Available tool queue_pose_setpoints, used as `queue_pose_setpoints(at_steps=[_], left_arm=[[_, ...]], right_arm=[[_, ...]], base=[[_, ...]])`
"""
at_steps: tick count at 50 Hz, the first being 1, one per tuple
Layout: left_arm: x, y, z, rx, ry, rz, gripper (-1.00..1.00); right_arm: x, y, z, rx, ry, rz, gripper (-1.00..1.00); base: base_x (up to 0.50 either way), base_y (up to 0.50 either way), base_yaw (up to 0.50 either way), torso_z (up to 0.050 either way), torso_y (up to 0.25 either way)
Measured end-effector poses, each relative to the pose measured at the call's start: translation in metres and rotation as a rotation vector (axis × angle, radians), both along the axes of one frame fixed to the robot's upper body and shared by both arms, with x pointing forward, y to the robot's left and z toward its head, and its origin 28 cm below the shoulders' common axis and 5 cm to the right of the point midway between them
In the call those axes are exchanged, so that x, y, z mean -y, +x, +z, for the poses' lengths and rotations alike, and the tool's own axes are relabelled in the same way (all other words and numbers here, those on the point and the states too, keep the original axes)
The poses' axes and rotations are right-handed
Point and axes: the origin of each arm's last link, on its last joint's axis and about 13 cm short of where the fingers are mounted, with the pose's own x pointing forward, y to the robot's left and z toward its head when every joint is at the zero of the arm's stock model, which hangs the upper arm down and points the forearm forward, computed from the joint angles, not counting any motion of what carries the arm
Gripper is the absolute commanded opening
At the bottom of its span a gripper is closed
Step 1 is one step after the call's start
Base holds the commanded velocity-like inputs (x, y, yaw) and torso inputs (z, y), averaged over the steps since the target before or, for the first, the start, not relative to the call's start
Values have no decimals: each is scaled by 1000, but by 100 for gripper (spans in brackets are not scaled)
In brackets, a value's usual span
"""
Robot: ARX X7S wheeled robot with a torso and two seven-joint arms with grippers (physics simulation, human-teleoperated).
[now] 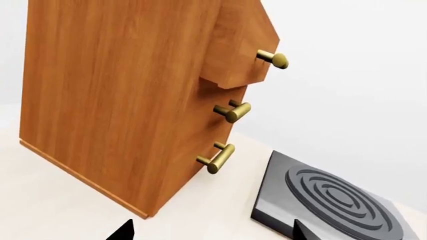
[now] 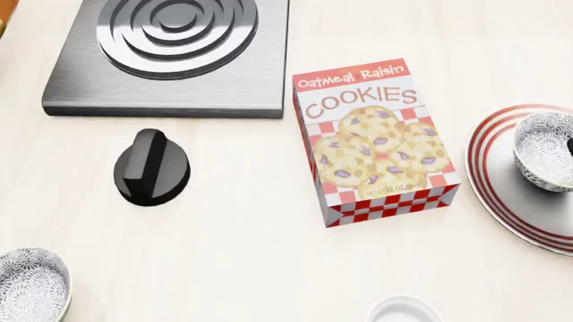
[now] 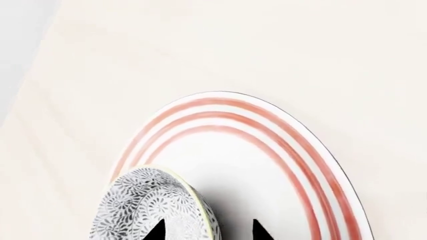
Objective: Pick the akita bowl from table center and place it on the plate.
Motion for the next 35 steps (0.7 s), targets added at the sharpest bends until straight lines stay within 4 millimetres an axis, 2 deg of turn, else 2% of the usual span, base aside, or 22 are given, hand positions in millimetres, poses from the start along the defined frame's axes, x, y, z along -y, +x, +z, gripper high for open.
queue_pose_setpoints(at_steps=[8, 20, 35], left_arm=[[0, 0, 0, 0, -1, 0, 100], [0, 0, 0, 1, -3, 0, 100], [0, -1, 0, 4, -3, -5, 100]], right_arm=[[2, -3, 7, 72, -10, -56, 100], [3, -12, 31, 285, -48, -190, 100], [-20, -28, 72, 544, -194, -174, 100]], base=[[0, 0, 0, 0, 0], [0, 0, 0, 0, 0], [0, 0, 0, 0, 0]])
